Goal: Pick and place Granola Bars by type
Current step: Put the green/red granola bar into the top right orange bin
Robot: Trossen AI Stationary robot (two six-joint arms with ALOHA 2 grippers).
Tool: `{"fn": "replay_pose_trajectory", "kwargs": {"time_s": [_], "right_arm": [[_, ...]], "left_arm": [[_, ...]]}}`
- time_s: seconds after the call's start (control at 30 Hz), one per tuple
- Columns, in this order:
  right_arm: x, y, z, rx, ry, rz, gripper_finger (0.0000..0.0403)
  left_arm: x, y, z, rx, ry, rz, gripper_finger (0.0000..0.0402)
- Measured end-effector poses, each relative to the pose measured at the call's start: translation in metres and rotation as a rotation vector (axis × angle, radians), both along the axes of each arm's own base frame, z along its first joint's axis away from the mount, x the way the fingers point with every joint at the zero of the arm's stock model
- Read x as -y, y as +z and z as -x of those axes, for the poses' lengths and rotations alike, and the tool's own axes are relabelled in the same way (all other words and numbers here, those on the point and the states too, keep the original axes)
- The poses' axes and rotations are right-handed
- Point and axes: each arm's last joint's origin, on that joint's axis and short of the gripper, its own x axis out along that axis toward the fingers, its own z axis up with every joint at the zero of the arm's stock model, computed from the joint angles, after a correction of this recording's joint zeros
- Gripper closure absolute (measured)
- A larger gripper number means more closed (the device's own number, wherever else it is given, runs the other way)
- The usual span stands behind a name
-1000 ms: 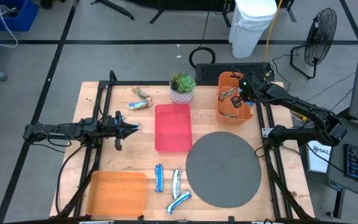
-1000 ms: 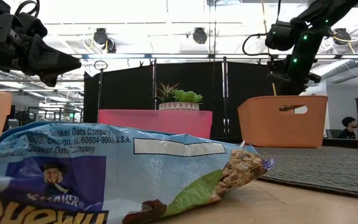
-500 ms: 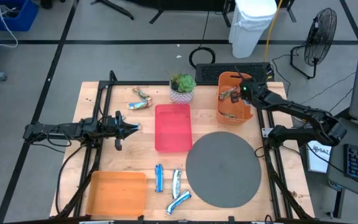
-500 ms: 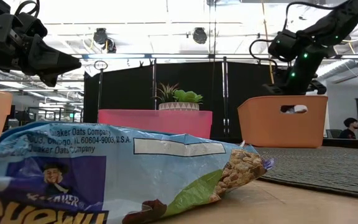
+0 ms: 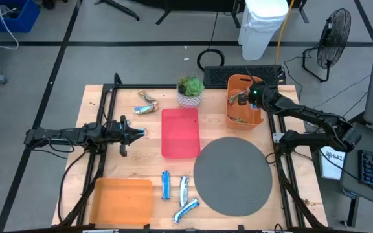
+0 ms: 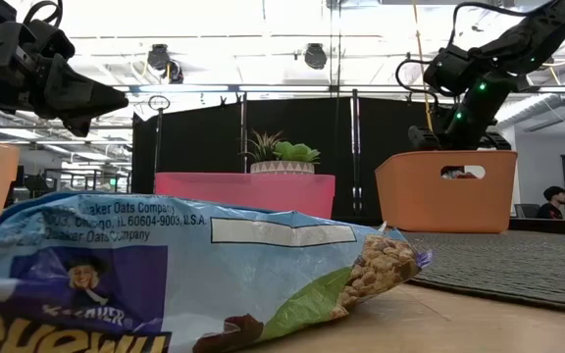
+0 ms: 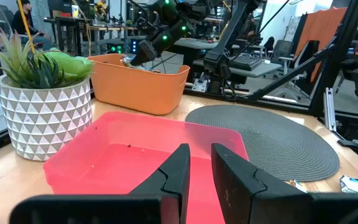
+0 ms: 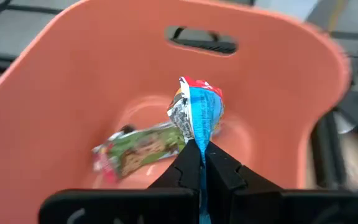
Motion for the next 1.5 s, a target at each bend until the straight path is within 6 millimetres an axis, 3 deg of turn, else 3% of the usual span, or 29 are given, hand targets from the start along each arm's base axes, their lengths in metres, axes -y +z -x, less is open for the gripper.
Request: {"fn": "replay_pose_trajectory", "kwargs": {"time_s": [0.4,0.73,1.2,1.5], "right_arm": [[-0.004,-0.006,0.003,-0.028,-0.006,-0.057,0.04],[-0.01,-0.032,0.01,-0.016,0.004,-0.03,0.0398],[-0.01,-0.032,0.01,-0.033,0.027,-0.019,0.0396],[-0.01,-0.032,0.01,-0.051,0.044,-0.016,0.0349]], "left_arm": [[0.0,0.0,0.0,0.0,0.0,0.0,0.033],[0.0,0.0,0.0,0.0,0.0,0.0,0.033],[0.0,0.0,0.0,0.0,0.0,0.0,0.033],[0.0,0.0,0.0,0.0,0.0,0.0,0.033]]}}
